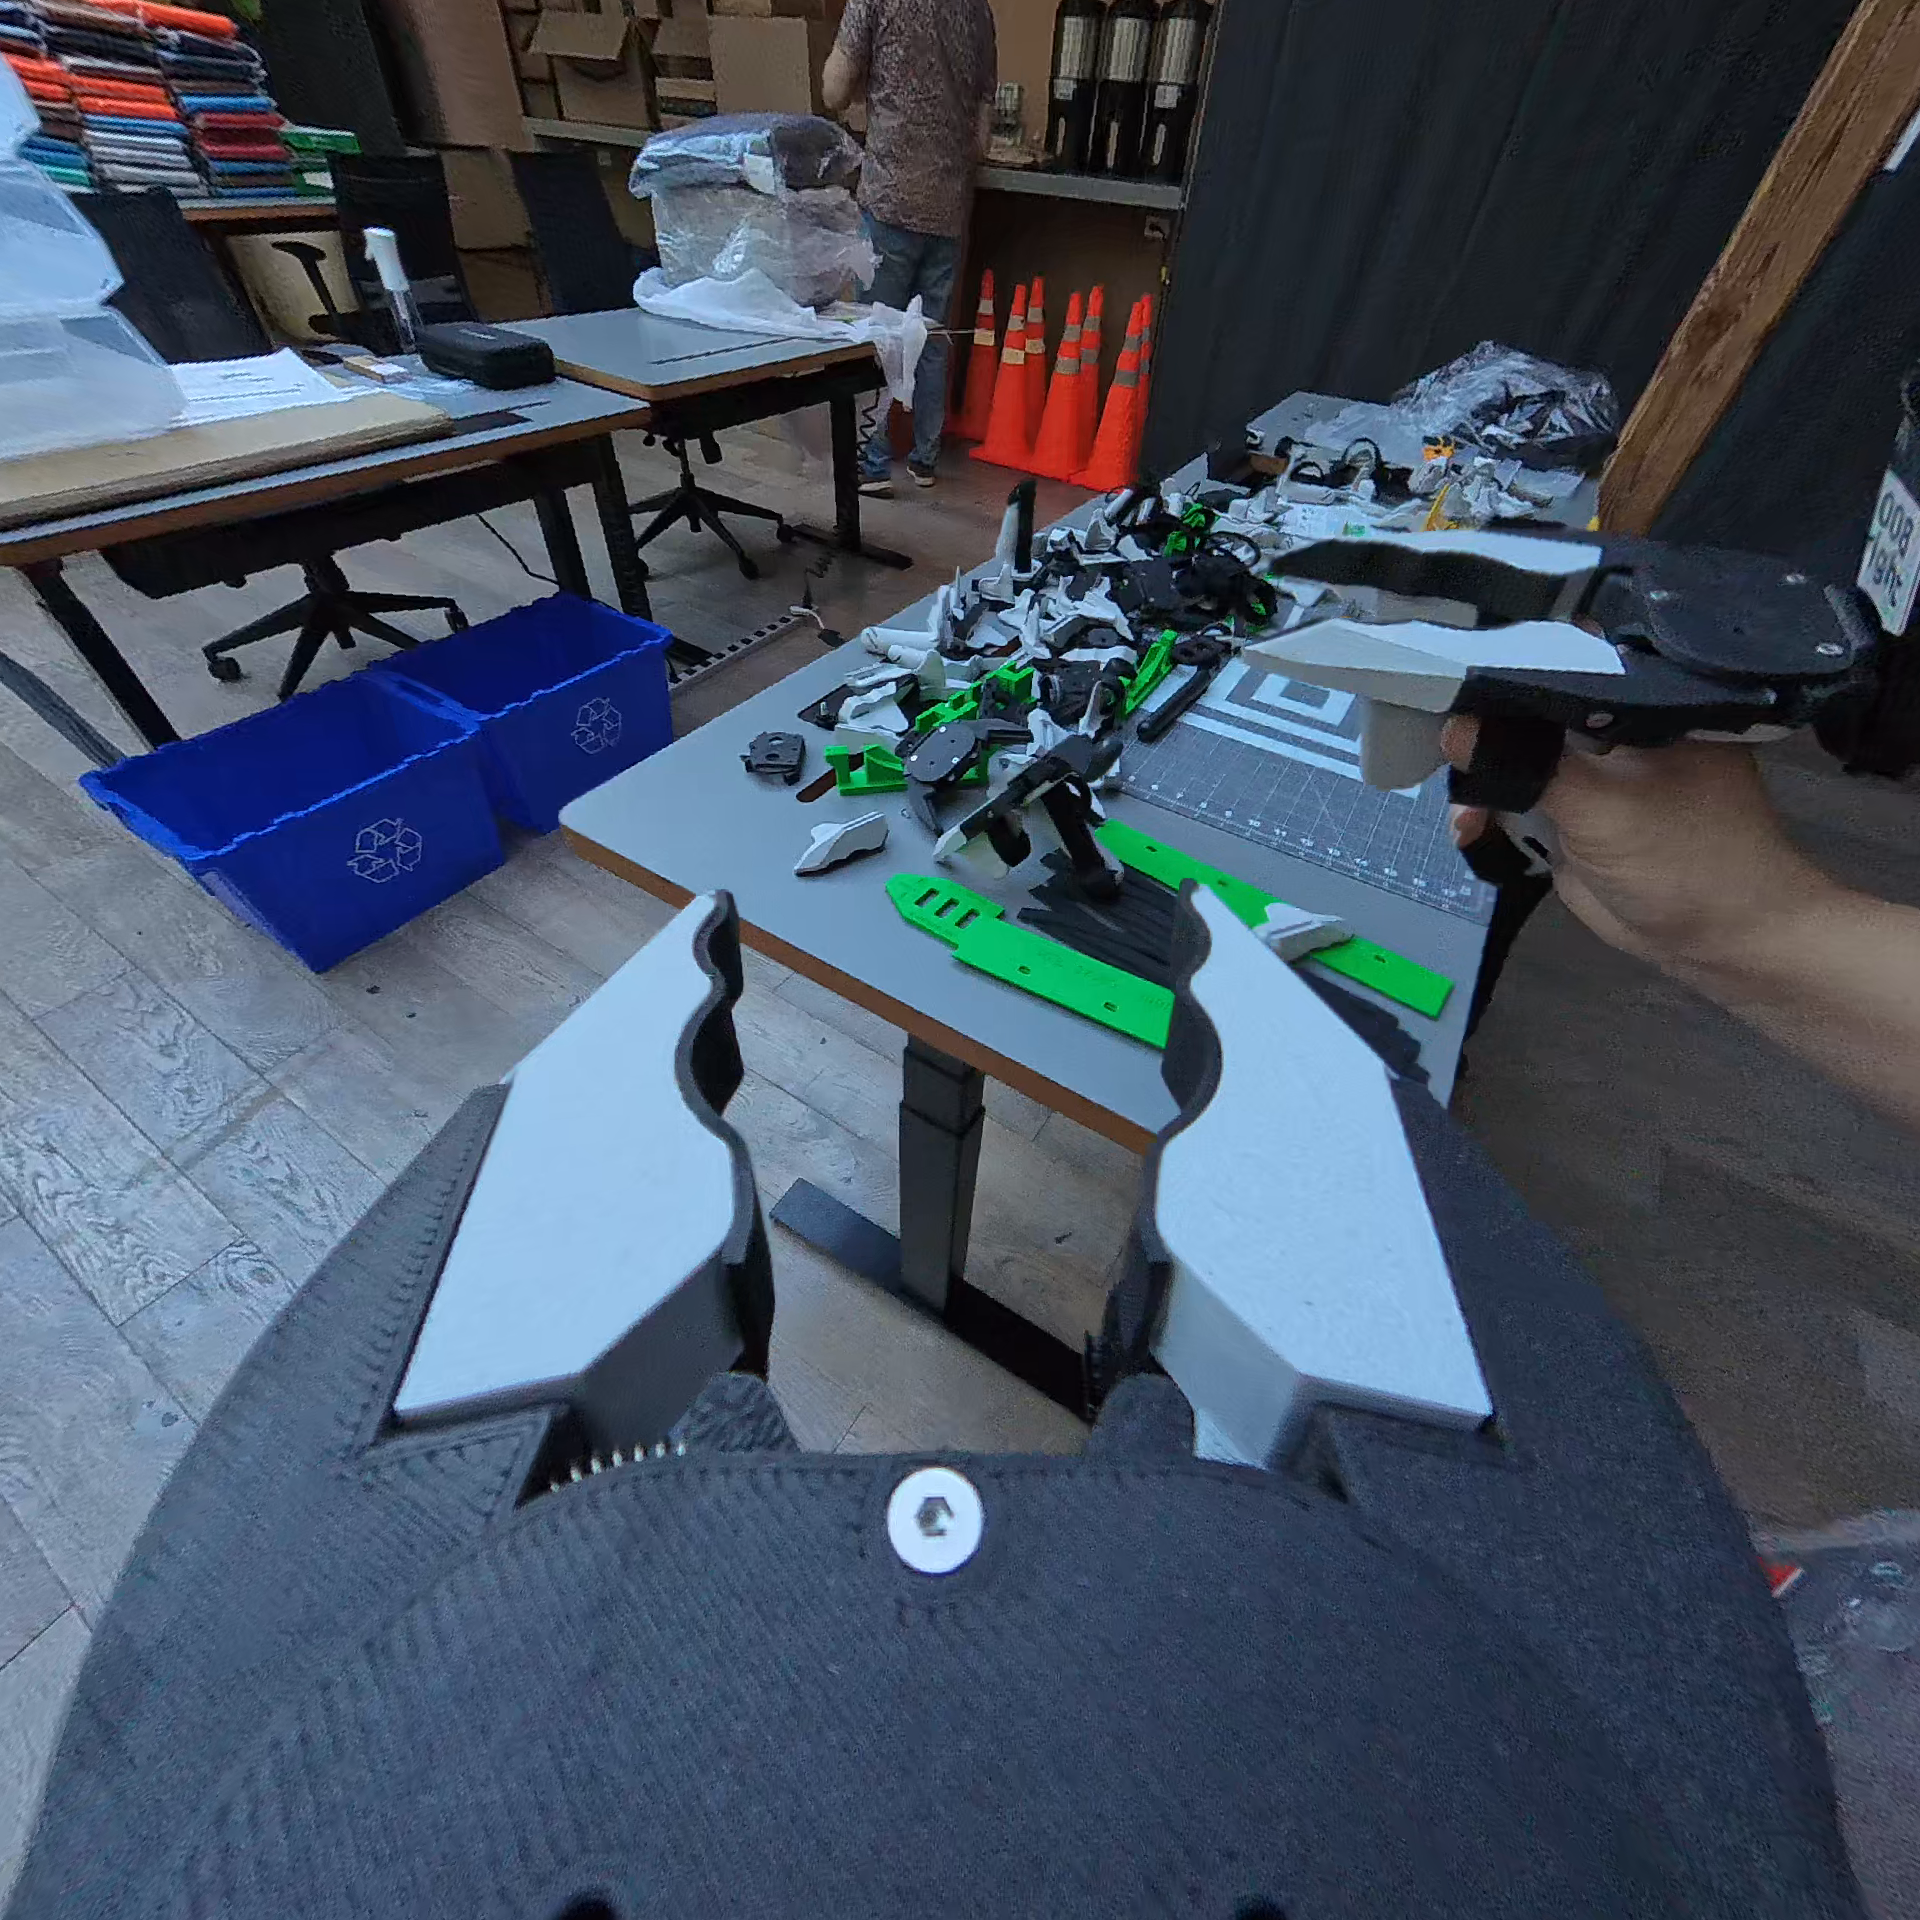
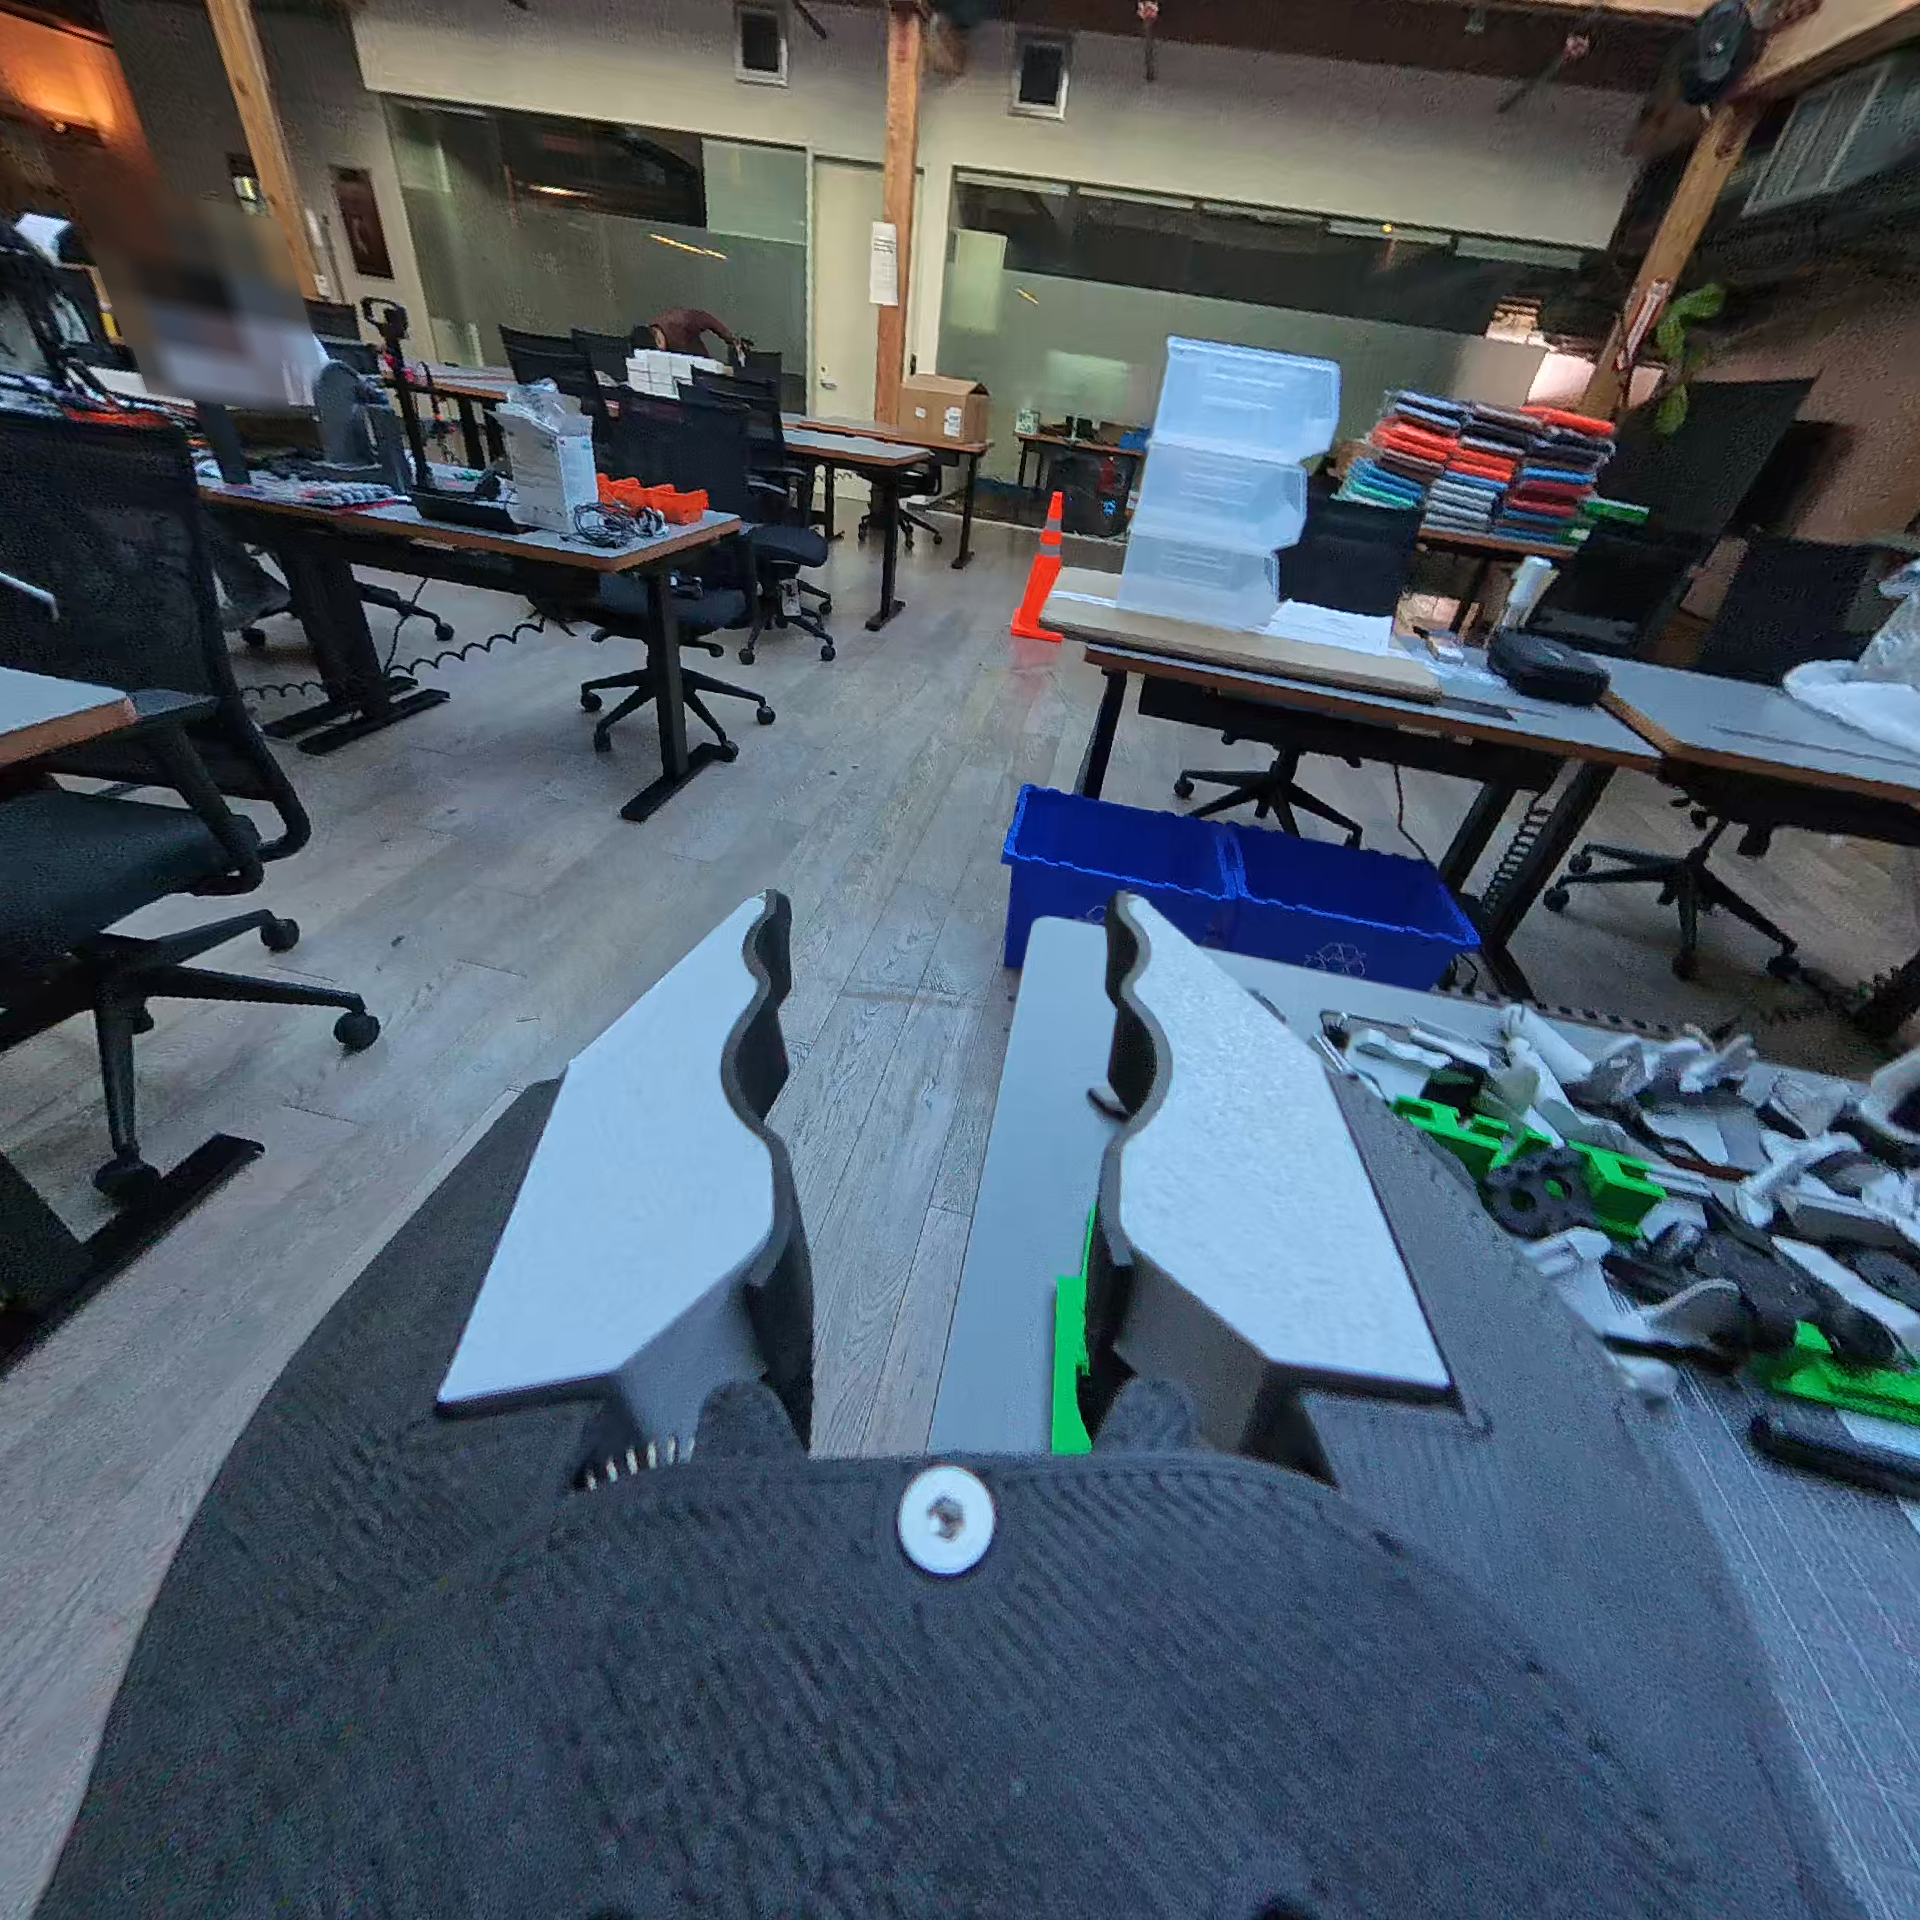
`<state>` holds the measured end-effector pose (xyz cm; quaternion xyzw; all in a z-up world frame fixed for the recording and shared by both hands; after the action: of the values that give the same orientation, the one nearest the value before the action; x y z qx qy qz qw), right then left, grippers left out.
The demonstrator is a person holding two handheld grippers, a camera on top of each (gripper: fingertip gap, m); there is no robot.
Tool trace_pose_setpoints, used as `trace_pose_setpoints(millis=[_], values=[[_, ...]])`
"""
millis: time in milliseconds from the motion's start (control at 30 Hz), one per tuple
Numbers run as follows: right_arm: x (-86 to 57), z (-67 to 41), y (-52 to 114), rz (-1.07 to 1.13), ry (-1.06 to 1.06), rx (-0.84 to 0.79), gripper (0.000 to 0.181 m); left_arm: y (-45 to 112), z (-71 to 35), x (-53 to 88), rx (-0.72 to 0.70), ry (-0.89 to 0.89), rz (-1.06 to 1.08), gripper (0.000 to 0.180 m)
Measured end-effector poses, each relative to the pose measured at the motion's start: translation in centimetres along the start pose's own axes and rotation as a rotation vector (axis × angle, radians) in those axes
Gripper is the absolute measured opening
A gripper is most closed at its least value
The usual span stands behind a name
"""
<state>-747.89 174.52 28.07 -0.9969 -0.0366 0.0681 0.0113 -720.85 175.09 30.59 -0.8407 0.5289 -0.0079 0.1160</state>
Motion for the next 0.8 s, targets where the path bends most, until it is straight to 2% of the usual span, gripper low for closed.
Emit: trace_pose_setpoints(millis=[100,300,500,800], values=[[2.7,-0.9,3.4,0.011,-0.069,-0.013,0.056,-0.5,0.2,3.5,0.020,-0.027,0.031,0.079],[4.0,-0.4,9.7,0.010,-0.030,0.036,0.052,0.7,-1.4,10.7,0.010,-0.018,0.069,0.073],[2.8,-0.7,16.4,-0.008,-0.065,0.008,0.048,4.9,-4.1,18.5,-0.003,0.004,0.092,0.069],[1.2,-2.5,31.2,-0.073,-0.063,0.005,0.048,10.8,-8.0,29.3,-0.009,0.010,0.033,0.067]])
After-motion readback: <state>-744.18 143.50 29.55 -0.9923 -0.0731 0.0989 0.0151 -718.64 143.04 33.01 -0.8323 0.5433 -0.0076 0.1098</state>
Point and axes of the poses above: each gripper's, where its closed fingertips meet, y out along the fingers, z out of its underside, x = y × z across the jaws, the point moved 8 cm from there along -y, back along the fingers, and after that the axes turned 13 degrees about z, right-handed, at the moved point
